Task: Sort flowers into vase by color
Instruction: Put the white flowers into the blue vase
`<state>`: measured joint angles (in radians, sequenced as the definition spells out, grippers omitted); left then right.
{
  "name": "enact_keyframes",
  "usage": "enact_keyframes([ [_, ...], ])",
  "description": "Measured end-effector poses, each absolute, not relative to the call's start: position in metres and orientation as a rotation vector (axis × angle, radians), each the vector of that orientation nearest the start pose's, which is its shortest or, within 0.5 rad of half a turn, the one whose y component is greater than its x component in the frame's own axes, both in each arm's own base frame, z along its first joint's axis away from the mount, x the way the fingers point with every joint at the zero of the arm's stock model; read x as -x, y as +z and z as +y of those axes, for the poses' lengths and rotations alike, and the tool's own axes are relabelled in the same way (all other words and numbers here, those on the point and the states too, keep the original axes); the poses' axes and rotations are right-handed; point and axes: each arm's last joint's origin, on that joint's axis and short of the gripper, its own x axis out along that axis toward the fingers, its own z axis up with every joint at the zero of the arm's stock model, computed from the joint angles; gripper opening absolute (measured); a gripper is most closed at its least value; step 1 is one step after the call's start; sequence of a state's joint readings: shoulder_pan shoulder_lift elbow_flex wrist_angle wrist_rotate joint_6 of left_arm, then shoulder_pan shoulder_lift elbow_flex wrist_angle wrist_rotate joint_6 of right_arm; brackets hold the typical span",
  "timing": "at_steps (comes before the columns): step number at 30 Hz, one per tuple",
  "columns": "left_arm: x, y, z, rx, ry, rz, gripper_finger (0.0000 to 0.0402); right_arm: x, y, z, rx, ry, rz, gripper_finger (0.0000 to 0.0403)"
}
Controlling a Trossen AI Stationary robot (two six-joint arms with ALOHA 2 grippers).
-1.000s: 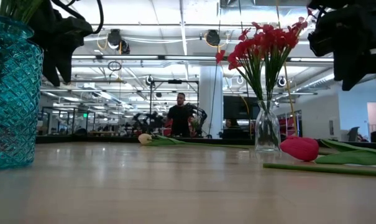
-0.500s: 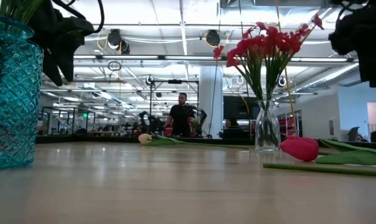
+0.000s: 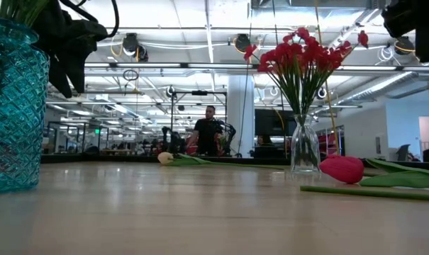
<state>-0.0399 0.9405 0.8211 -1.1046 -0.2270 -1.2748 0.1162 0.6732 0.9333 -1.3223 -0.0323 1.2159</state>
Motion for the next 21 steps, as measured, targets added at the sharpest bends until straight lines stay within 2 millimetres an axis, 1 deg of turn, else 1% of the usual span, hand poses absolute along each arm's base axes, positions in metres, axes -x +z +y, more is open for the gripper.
enact_keyframes([
  [3,-0.148,0.257,0.001,0.923,0.886,0.920,0.0141,-0.089,0.305,0.015,-1.076,-0.515,1.008,0.0029],
  [6,-0.147,0.257,0.001,0.897,0.884,0.920,0.0141,-0.106,0.303,0.025,-1.094,-0.496,1.027,0.0005],
  [9,-0.147,0.257,0.002,0.872,0.884,0.917,0.0141,-0.128,0.299,0.039,-1.124,-0.485,1.051,0.0004],
  [13,-0.147,0.257,0.002,0.855,0.901,0.900,0.0141,-0.153,0.284,0.065,-1.170,-0.538,1.123,0.0001],
  [16,-0.147,0.257,0.003,0.848,0.900,0.900,0.0141,-0.167,0.275,0.086,-1.252,-0.580,1.142,0.0001],
  [21,-0.147,0.257,0.003,0.807,0.877,0.918,0.0141,-0.185,0.262,0.120,-1.452,-0.632,1.125,0.0001],
])
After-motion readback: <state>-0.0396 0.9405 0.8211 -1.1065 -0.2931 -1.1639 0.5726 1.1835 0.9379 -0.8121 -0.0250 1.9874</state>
